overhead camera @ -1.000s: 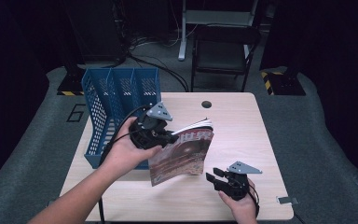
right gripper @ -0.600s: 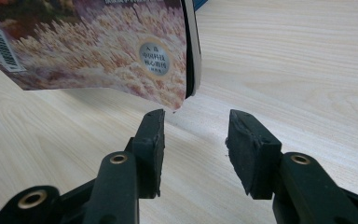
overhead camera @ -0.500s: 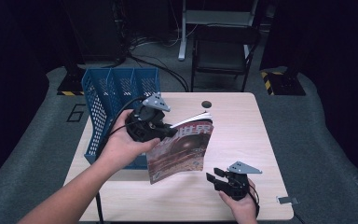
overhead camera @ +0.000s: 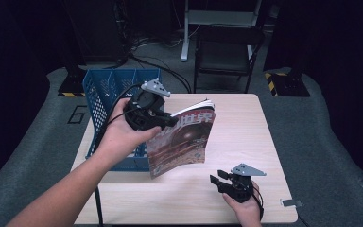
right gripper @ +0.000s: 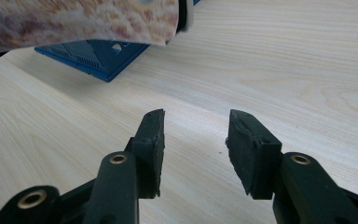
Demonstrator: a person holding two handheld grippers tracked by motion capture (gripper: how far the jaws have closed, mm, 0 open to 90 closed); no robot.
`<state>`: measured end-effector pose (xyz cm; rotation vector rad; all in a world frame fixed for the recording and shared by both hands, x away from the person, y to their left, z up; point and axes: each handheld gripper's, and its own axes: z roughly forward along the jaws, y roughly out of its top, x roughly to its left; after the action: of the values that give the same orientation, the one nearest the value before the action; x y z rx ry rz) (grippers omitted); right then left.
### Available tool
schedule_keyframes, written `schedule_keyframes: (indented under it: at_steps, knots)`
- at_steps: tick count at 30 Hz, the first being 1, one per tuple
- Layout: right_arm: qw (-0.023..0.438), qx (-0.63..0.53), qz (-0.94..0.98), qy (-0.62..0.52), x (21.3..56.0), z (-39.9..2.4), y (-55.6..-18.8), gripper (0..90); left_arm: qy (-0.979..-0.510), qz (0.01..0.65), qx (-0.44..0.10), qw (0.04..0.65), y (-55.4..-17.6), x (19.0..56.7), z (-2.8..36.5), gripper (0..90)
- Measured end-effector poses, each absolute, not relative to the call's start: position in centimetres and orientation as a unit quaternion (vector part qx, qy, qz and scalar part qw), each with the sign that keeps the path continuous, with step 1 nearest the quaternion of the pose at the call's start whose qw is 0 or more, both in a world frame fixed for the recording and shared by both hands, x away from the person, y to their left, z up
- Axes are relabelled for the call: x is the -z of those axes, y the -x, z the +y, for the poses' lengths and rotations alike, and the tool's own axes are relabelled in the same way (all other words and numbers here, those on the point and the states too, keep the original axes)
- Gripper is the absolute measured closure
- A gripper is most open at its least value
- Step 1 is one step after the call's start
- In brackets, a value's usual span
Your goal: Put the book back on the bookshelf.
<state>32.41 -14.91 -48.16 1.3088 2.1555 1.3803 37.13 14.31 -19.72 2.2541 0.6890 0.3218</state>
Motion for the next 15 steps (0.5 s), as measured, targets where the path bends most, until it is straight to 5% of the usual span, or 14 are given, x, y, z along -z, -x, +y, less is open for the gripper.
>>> schedule_keyframes:
  at_steps: [15]
  knots:
    - [0.133, -0.472, 0.746, -0.451, 48.3, -15.0, -32.5, 56.0, -0.854, 0.325, -0.135, 0.383, -38.3, 17.2, 16.1, 84.1]
